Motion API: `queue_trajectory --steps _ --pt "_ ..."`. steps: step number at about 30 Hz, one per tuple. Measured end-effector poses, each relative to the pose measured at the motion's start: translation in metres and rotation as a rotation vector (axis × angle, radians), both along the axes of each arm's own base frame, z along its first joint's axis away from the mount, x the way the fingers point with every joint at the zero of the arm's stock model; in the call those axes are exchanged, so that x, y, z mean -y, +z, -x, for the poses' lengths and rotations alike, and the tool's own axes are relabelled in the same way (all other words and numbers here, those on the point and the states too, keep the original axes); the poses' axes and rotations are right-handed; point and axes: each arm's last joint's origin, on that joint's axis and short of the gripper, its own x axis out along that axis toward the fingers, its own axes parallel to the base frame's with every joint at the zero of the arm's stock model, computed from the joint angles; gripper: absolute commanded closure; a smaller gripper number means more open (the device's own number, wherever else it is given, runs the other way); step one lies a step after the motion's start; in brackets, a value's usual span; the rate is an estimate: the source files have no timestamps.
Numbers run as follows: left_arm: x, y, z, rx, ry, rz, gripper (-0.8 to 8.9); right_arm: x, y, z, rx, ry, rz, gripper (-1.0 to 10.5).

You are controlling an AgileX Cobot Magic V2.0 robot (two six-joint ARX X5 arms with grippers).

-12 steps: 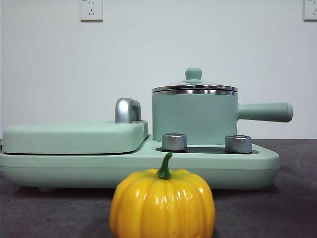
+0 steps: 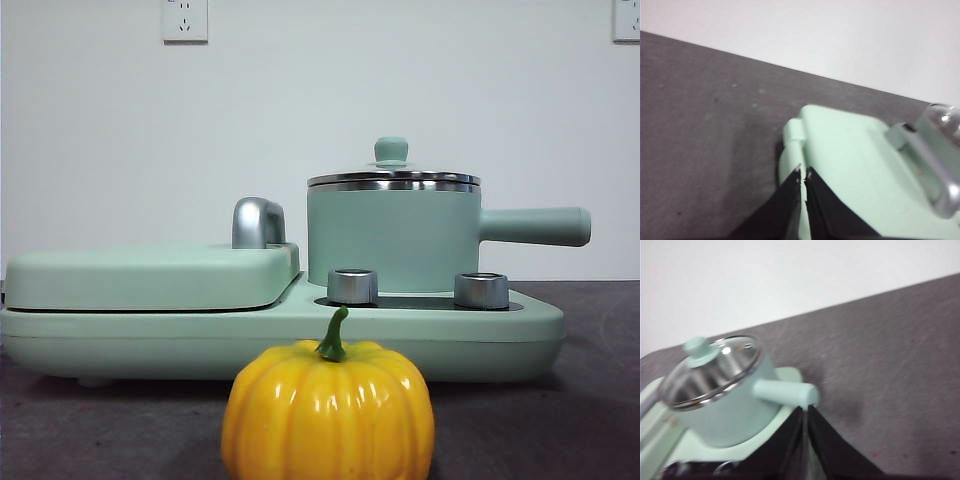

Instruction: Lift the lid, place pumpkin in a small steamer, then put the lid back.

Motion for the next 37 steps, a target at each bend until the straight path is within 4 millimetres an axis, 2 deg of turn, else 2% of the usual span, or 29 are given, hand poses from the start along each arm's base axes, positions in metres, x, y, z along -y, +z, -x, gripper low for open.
queue_trajectory --steps 4,11,15,18,24,26,28,32,34,37 --pt "0.005 0.029 -0.006 -0.043 -0.075 0.006 7.98 -0.002 0.032 0.002 -0.041 0.087 -0.006 9.3" --pt "0.019 0.076 -0.024 -0.131 -0.305 -0.007 7.98 -0.006 0.080 0.001 -0.096 0.240 0.049 9.3" --pt "0.027 0.090 -0.034 -0.188 -0.448 -0.002 7.98 -0.008 0.101 -0.001 -0.107 0.318 0.089 9.3" --pt "0.032 0.092 -0.038 -0.202 -0.508 0.004 7.94 -0.009 0.111 -0.001 -0.079 0.368 0.100 9.3" --pt "0.033 0.091 -0.038 -0.212 -0.518 0.005 7.80 -0.009 0.112 0.001 -0.078 0.375 0.109 9.2" --pt "0.033 0.091 -0.038 -0.213 -0.518 0.005 7.72 -0.009 0.111 0.002 -0.095 0.377 0.109 8.5" --pt "0.033 0.091 -0.038 -0.215 -0.516 0.009 7.11 -0.009 0.110 0.002 -0.104 0.378 0.109 7.3" --pt "0.034 0.091 -0.039 -0.225 -0.522 0.026 4.88 -0.009 0.110 0.002 -0.108 0.376 0.109 5.0" --pt "0.036 0.092 -0.041 -0.234 -0.538 0.028 4.09 -0.009 0.110 0.002 -0.108 0.376 0.109 4.6" --pt "0.042 0.098 -0.045 -0.232 -0.567 0.025 3.99 -0.009 0.109 0.002 -0.112 0.376 0.108 4.6"
